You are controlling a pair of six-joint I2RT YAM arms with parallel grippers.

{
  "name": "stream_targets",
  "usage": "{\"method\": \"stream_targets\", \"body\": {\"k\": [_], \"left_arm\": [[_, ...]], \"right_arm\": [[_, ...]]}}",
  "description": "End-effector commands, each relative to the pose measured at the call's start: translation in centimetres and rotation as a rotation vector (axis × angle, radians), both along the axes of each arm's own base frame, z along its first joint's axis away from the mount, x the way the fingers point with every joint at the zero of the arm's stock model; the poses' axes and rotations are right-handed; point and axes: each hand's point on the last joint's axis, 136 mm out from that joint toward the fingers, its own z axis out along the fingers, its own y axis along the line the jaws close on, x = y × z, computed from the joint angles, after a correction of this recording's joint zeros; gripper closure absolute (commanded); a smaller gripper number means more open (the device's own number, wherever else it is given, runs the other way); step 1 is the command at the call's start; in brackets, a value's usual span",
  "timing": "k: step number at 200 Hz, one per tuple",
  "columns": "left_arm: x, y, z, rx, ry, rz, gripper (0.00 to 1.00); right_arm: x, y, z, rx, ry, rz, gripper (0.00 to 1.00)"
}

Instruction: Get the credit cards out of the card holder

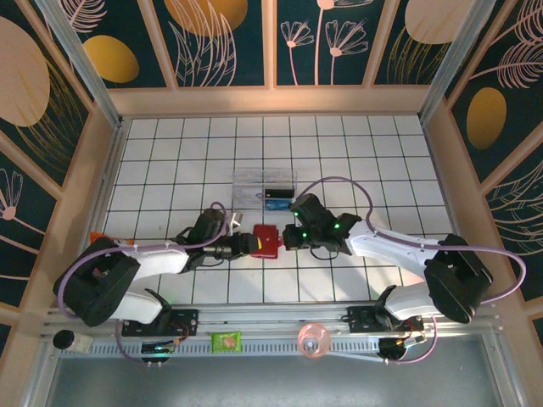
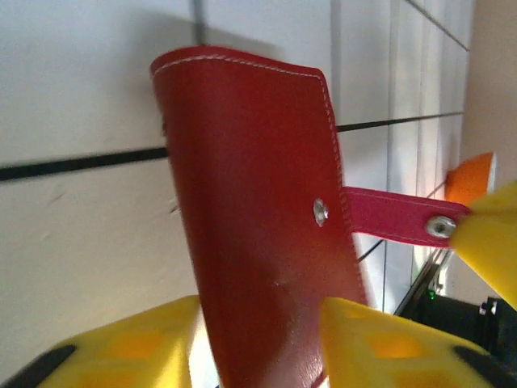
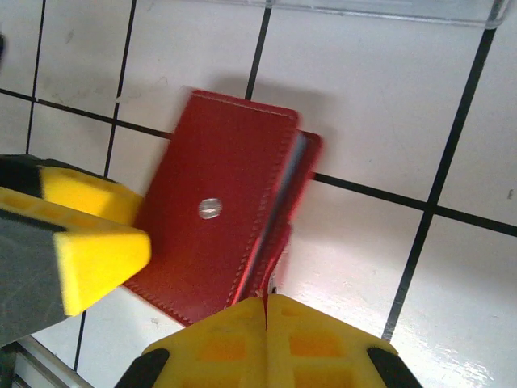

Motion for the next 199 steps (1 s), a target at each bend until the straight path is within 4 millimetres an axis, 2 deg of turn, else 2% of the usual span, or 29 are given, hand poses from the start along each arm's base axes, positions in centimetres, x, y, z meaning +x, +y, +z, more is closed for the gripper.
{"method": "stream_targets", "body": {"k": [1,22,32,48,67,88,123,139,158,178,199], "left_arm": [[-0.5,0.2,-0.7,0.02,0.062,0.001,0.5],[0.1,0.4,0.1,0.037,0.023,0.012,0.41],[0.7,0.6,1.0,0.052,-0.023,0.022,0.38],[1.6,0.8,2.9,0.054,-0.114,0.036,0.31],[2.1,0.5,5.1,0.005,-0.201,0.027,0.3],[2.0,0.2,5.6,-0.021,-0.234,0.009,0.29],[1.9,0.4,4.7,-0.007,-0.226,0.015,0.28],[2.0,1.1,3.7,0.039,-0.208,0.037,0.28],[2.0,1.6,2.7,0.072,-0.188,0.055,0.37],[1.8,1.5,2.2,0.07,-0.175,0.052,0.51],[1.9,1.5,1.9,0.078,-0.164,0.051,0.51]], "right_arm": [[-0.4,-0.1,-1.1,-0.017,0.016,-0.014,1.0],[-0.3,-0.1,-0.5,-0.018,0.001,-0.007,1.0],[0.0,0.4,0.6,-0.003,-0.02,0.009,1.0],[-0.1,1.9,2.6,0.051,-0.047,0.077,1.0],[-0.6,4.1,4.9,0.112,-0.081,0.17,1.0],[-1.2,5.8,6.7,0.175,-0.085,0.233,1.0],[-1.7,7.2,8.4,0.246,-0.079,0.285,1.0],[-1.5,7.2,8.6,0.244,-0.082,0.28,1.0],[-1.4,6.7,8.0,0.218,-0.078,0.264,1.0],[-1.5,6.3,7.5,0.208,-0.063,0.254,1.0],[-1.4,6.0,7.2,0.198,-0.062,0.24,1.0]]}}
